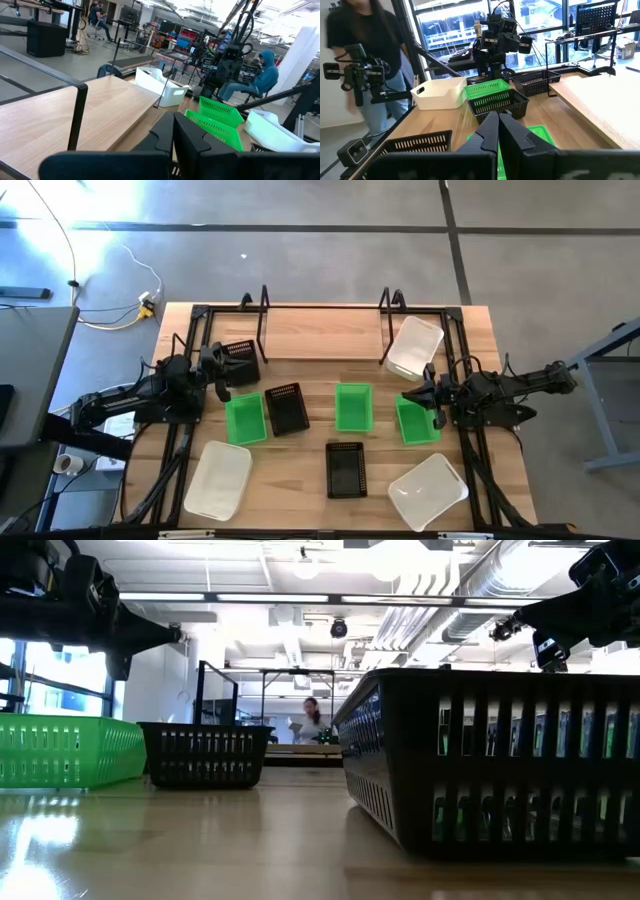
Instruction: Stack baskets on shelf by color
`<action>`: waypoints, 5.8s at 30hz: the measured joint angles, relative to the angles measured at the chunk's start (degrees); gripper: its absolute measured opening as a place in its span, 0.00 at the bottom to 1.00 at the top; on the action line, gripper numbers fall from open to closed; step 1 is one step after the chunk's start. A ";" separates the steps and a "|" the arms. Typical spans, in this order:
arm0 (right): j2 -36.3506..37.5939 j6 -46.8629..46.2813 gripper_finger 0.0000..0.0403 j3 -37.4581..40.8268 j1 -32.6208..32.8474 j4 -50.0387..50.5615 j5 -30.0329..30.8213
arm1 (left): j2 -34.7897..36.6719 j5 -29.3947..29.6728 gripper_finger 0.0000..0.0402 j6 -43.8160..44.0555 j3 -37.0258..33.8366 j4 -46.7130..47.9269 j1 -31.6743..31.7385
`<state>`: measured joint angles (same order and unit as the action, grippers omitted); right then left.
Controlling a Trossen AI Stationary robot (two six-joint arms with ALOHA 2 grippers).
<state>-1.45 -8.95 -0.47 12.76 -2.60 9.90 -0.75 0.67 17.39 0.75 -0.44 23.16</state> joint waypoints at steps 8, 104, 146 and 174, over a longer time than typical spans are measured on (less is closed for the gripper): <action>0.00 0.00 0.00 0.00 0.02 0.01 -0.01 | -0.01 0.01 0.00 0.01 0.00 0.01 -0.02; -25.61 -12.86 0.00 -29.73 0.00 0.40 14.41 | 0.01 0.04 0.00 0.02 0.00 -0.01 0.00; -82.53 -11.72 0.18 -57.99 0.11 30.83 -6.96 | 0.01 0.04 0.00 3.45 0.00 0.00 -0.02; -96.86 -10.60 0.31 -57.99 2.99 30.81 -4.21 | -0.01 0.01 0.00 3.46 0.00 0.01 -0.02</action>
<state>-98.31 -19.54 -58.46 15.75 28.21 5.69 -0.75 0.69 20.85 0.75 -0.43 23.14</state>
